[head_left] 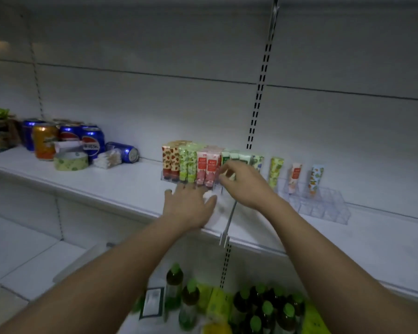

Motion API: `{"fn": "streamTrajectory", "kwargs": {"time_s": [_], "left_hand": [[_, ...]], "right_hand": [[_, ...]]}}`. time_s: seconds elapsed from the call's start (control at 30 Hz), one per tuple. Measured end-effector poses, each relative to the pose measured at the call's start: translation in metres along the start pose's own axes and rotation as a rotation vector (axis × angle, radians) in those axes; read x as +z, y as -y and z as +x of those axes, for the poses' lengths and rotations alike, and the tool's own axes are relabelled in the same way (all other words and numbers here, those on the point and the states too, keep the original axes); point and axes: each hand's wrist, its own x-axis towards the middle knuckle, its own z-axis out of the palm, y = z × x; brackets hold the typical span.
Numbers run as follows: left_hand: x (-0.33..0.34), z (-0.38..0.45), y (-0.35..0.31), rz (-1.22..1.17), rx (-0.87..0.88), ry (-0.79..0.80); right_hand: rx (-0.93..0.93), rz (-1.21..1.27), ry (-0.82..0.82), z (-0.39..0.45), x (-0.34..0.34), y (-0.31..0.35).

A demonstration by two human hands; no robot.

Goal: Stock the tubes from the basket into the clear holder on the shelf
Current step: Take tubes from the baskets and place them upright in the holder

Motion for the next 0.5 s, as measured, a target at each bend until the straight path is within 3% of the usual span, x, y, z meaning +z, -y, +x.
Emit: {"fn": "streamTrajectory", "kwargs": {"time_s": [0.27,0.5], "left_hand": [[-0.042,-0.068,0.086,-0.091,-0.151,-0.124],[0.030,-0.141,0.175,-0.214,-0.362,-0.028]], "right_hand": [[-0.031,0.117,0.233,-0.045,0.010,0.086],[0.014,0.302,0.478,-0.098,0.099,0.130]]}}
